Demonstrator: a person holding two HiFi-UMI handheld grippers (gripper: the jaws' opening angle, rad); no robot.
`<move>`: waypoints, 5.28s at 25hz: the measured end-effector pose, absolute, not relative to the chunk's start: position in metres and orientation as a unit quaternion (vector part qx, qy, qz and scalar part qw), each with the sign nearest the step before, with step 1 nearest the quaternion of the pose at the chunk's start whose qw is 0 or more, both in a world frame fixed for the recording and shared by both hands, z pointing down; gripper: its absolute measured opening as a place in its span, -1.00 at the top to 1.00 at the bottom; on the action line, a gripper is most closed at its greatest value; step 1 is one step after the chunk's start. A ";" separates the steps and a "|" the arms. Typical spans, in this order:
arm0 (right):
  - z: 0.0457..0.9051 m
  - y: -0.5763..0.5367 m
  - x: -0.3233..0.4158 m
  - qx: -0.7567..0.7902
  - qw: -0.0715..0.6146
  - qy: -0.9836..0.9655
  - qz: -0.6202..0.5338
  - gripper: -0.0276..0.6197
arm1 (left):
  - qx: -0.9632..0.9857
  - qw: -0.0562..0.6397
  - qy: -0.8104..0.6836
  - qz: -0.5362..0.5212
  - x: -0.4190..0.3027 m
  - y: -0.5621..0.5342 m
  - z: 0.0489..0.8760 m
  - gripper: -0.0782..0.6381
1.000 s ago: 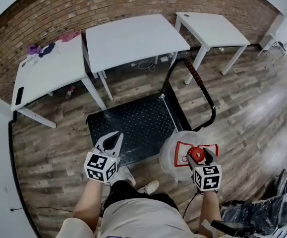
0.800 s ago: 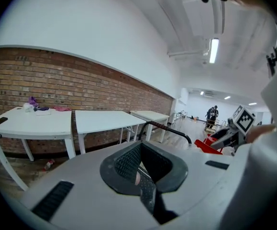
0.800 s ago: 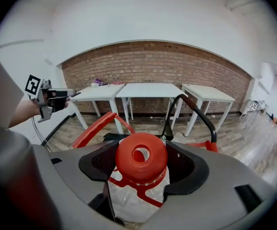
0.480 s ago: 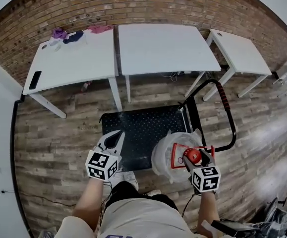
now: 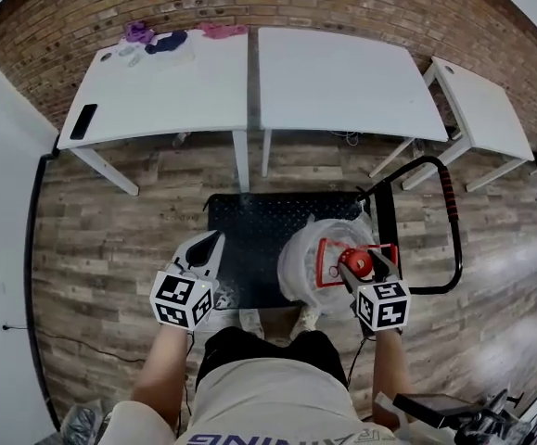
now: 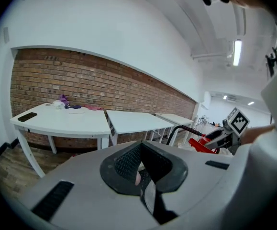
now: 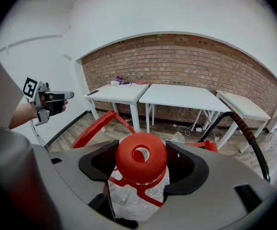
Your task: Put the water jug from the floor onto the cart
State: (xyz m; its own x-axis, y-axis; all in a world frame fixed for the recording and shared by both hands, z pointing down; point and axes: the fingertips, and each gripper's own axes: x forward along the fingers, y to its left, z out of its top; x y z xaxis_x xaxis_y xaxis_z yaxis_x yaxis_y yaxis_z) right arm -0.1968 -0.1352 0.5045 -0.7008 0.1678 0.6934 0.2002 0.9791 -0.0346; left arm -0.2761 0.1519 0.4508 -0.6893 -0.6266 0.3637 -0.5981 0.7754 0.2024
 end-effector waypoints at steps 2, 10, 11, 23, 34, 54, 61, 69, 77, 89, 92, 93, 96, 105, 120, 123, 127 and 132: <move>0.509 -0.133 -0.212 -0.117 0.372 -0.920 -0.029 -0.05 | 0.321 0.215 -0.922 -0.034 -0.274 0.154 0.454 0.78; 0.537 -0.147 -0.264 -0.178 0.377 -0.907 -0.055 -0.05 | 0.263 0.227 -0.936 -0.050 -0.269 0.136 0.457 0.78; 0.543 -0.152 -0.271 -0.181 0.379 -0.906 -0.057 -0.05 | 0.259 0.229 -0.937 -0.049 -0.269 0.132 0.458 0.78; 0.628 -0.246 -0.359 -0.161 0.393 -0.903 -0.070 -0.05 | 0.200 0.281 -0.937 -0.053 -0.254 0.099 0.497 0.78; 0.710 -0.312 -0.428 -0.116 0.417 -0.900 -0.062 -0.05 | 0.161 0.313 -0.935 -0.037 -0.260 0.087 0.522 0.78; 0.739 -0.360 -0.452 -0.062 0.439 -0.896 -0.015 -0.05 | 0.164 0.336 -0.926 -0.044 -0.266 0.077 0.534 0.78; 0.718 -0.360 -0.446 -0.065 0.425 -0.901 -0.055 -0.06 | 0.182 0.331 -0.925 -0.044 -0.269 0.079 0.530 0.78; 0.598 -0.337 -0.397 -0.038 0.317 -0.945 -0.073 -0.06 | 0.241 0.303 -0.920 -0.051 -0.279 0.081 0.514 0.78; 0.490 -0.279 -0.305 0.005 0.236 -0.971 -0.028 0.02 | 0.332 0.240 -0.912 -0.035 -0.292 0.094 0.471 0.78; 0.399 -0.217 -0.176 0.112 0.141 -0.984 0.006 0.68 | 0.433 0.199 -0.879 -0.028 -0.267 0.105 0.429 0.78; 0.390 -0.213 -0.161 0.121 0.126 -0.985 0.004 0.90 | 0.438 0.196 -0.877 -0.032 -0.258 0.106 0.425 0.78; 0.387 -0.212 -0.157 0.120 0.122 -0.985 0.003 0.90 | 0.439 0.195 -0.877 -0.033 -0.255 0.104 0.424 0.78; 0.374 -0.211 -0.138 0.116 0.108 -0.987 -0.007 0.90 | 0.444 0.187 -0.876 -0.038 -0.243 0.094 0.416 0.78; 0.352 -0.215 -0.064 0.087 0.082 -0.992 -0.044 0.91 | 0.471 0.147 -0.870 -0.023 -0.167 0.047 0.378 0.78; 0.347 -0.238 0.020 0.073 0.090 -0.993 -0.036 0.91 | 0.486 0.131 -0.864 -0.008 -0.092 0.013 0.356 0.78; 0.342 -0.226 0.018 0.071 0.087 -0.993 -0.034 0.91 | 0.489 0.120 -0.864 -0.004 -0.092 0.020 0.345 0.78; 0.338 -0.198 0.004 0.061 0.092 -0.993 -0.038 0.91 | 0.487 0.115 -0.866 -0.012 -0.101 0.042 0.345 0.78; 0.334 -0.171 -0.009 0.055 0.098 -0.993 -0.045 0.91 | 0.485 0.121 -0.865 -0.040 -0.114 0.067 0.348 0.78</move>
